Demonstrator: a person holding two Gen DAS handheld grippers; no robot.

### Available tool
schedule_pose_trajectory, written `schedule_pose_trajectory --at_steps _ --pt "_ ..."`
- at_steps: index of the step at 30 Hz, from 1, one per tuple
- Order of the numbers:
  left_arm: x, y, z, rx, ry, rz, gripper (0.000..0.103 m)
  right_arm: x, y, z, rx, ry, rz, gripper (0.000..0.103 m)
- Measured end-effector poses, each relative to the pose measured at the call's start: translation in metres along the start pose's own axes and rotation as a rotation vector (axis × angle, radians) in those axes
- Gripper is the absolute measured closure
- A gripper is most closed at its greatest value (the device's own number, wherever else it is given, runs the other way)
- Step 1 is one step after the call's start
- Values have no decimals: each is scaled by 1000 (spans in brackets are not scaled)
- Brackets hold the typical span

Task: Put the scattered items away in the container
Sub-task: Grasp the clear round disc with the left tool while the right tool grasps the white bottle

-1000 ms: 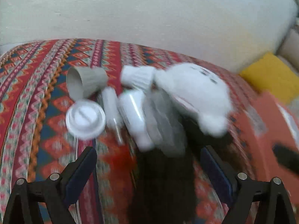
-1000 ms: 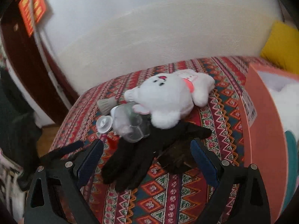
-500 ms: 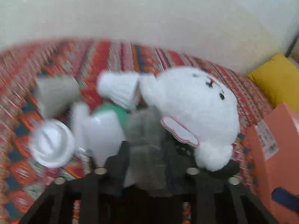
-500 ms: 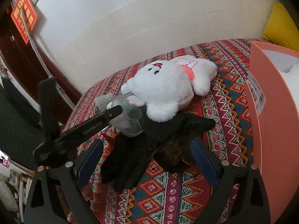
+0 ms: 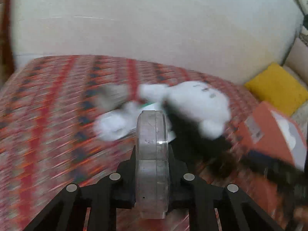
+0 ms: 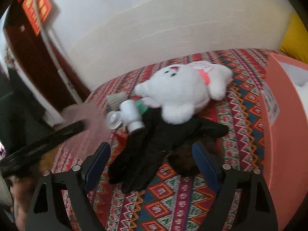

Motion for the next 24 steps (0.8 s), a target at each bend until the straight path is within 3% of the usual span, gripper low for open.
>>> schedule_pose_trajectory --at_steps 4,6,10,16,18,19,22,24 --pt "-16 61 20 63 10 31 86 4 30 -17 69 15 52 16" --pt "-22 81 14 60 26 73 86 13 48 -35 91 24 87 16" --pt "-28 103 -1 42 59 114 85 32 60 -80 5 68 167 16" --pt "-22 100 -22 48 89 70 85 47 48 -152 -71 201 201 17" --pt "-26 100 -34 66 116 54 85 47 42 -173 -85 243 206 29" --pt "-30 100 -40 82 128 45 85 46 40 -177 -77 249 201 57" --pt "-38 98 -46 110 136 26 85 43 36 -168 -54 234 160 57" --pt "-38 89 -35 112 97 8 87 39 37 -147 -44 201 140 57"
Point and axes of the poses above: each gripper's, at about its wrist camera, not at the fingertips, and z roughly against the way its jaws point, y to its left, x to its top, the point moved 4 cm from there along -z, roughly the way its jaws point, and after that the axes turned 11 degrees about z, right-handed, at the moved point
